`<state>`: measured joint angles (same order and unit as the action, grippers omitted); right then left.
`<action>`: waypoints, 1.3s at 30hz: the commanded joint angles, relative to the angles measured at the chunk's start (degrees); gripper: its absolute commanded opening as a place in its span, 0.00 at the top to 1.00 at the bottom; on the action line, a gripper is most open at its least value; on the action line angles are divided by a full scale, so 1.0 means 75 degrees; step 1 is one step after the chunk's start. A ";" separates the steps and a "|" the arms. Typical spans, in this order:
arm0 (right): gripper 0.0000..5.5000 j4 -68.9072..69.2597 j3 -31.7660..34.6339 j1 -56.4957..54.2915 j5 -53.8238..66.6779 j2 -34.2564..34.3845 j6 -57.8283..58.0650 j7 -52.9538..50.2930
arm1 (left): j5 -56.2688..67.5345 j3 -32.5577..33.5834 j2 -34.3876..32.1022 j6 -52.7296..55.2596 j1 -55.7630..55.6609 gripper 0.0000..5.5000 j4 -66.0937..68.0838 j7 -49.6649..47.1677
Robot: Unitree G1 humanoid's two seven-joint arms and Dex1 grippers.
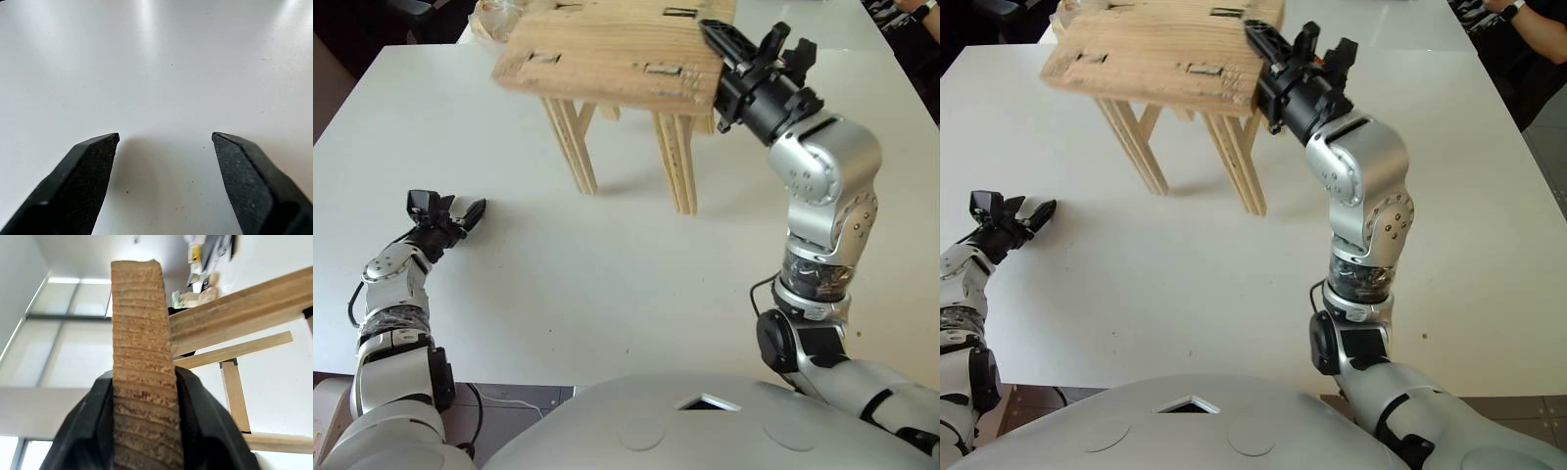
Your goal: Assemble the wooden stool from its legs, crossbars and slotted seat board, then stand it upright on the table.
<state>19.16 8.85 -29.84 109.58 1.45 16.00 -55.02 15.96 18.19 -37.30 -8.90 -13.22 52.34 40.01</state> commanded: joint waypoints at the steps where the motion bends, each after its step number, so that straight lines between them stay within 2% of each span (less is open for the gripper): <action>1: 0.73 -0.0163 0.0238 0.0136 -0.0536 -0.0216 -0.0140 -0.0349 | -0.0173 -0.0111 0.0132 0.0101 0.0220 0.36 0.0058 -0.0062; 7: 0.73 -0.0214 -0.0484 0.1365 -0.0770 -0.1060 0.1321 -0.0216 | -0.0223 -0.0208 0.0269 0.0024 0.0297 0.36 0.0059 -0.0101; 12: 0.73 -0.0225 -0.0808 0.1619 -0.1216 -0.1866 0.2045 0.0488 | -0.0228 -0.0256 0.0334 -0.0004 0.0357 0.36 -0.0003 -0.0111; 13: 0.66 -0.0202 -0.0843 0.1610 -0.1290 -0.1977 0.2088 0.0563 | -0.0226 -0.0259 0.0334 -0.0010 0.0373 0.36 -0.0011 -0.0110; 18: 0.50 -0.0049 -0.0735 0.1400 -0.0709 -0.1864 0.1925 0.0707 | -0.0165 -0.0285 0.0404 -0.0006 0.0461 0.36 -0.0194 -0.0037; 20: 0.43 0.0010 -0.0591 0.1186 -0.0331 -0.1804 0.1776 0.0678 | 0.0042 -0.0280 0.0591 0.0186 0.0616 0.36 -0.0733 0.0060; 23: 0.43 0.0047 -0.0166 0.0826 0.0120 -0.1933 0.1567 0.0778 | 0.0492 -0.0271 0.0986 0.0781 0.0898 0.36 -0.2171 -0.0044; 27: 0.43 -0.0265 0.0500 0.0620 0.0028 -0.2313 0.1539 0.1493 | 0.1050 -0.0186 0.1565 0.1626 0.1001 0.36 -0.4032 -0.0556; 30: 0.43 -0.0377 0.0685 0.0831 -0.0200 -0.2442 0.1619 0.1938 | 0.1087 -0.0321 0.1772 0.2053 0.1026 0.36 -0.4918 -0.0846; 31: 0.43 -0.0373 0.0693 0.0969 -0.0464 -0.2571 0.1719 0.2191 | 0.1082 -0.0316 0.1815 0.2130 0.1034 0.36 -0.5091 -0.0935; 33: 0.43 -0.0414 0.0499 0.1315 -0.1986 -0.3139 0.1886 0.3335 | 0.1071 -0.0156 0.1943 0.2093 0.1008 0.36 -0.5217 -0.1213; 36: 0.43 -0.0837 -0.0889 0.2176 -0.6071 -0.4153 0.0885 0.5538 | 0.0680 -0.0102 0.2384 0.1473 0.1040 0.36 -0.5319 -0.1967; 39: 0.43 -0.2010 -0.2212 0.2912 -0.9210 -0.4427 -0.0782 0.6051 | 0.0489 -0.0325 0.2951 0.1004 0.1209 0.36 -0.5706 -0.2396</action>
<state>14.55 7.66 -16.82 76.28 -25.56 24.09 -21.88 23.05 16.67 -20.94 3.75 -5.57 13.72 28.66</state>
